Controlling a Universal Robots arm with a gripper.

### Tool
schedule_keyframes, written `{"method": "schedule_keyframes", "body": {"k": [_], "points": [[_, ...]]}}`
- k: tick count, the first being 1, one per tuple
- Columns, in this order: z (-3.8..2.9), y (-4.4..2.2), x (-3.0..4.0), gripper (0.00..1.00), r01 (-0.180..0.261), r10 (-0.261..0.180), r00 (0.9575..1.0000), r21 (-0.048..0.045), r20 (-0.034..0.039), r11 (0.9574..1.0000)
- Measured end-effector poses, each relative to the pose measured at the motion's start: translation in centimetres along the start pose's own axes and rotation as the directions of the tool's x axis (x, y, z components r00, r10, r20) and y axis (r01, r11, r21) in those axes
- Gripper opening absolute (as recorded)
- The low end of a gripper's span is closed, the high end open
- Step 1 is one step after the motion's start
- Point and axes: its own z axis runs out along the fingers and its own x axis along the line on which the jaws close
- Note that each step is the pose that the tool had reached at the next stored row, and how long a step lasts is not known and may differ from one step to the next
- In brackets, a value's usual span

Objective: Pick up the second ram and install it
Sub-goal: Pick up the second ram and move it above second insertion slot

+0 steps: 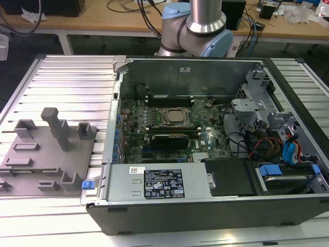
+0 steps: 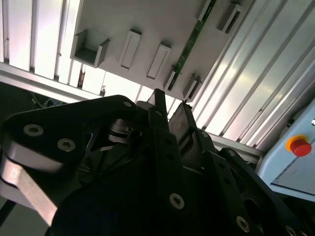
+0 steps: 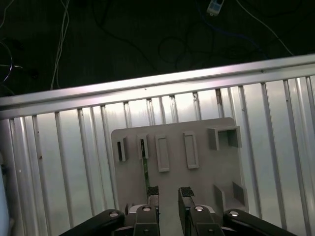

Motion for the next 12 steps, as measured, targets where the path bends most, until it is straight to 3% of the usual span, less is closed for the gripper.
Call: {"method": "schedule_keyframes", "body": {"k": [12], "points": [[1.56,-0.05,-0.02,0.3,0.0,0.0,1.0,-0.0001,0.0,1.0]]}}
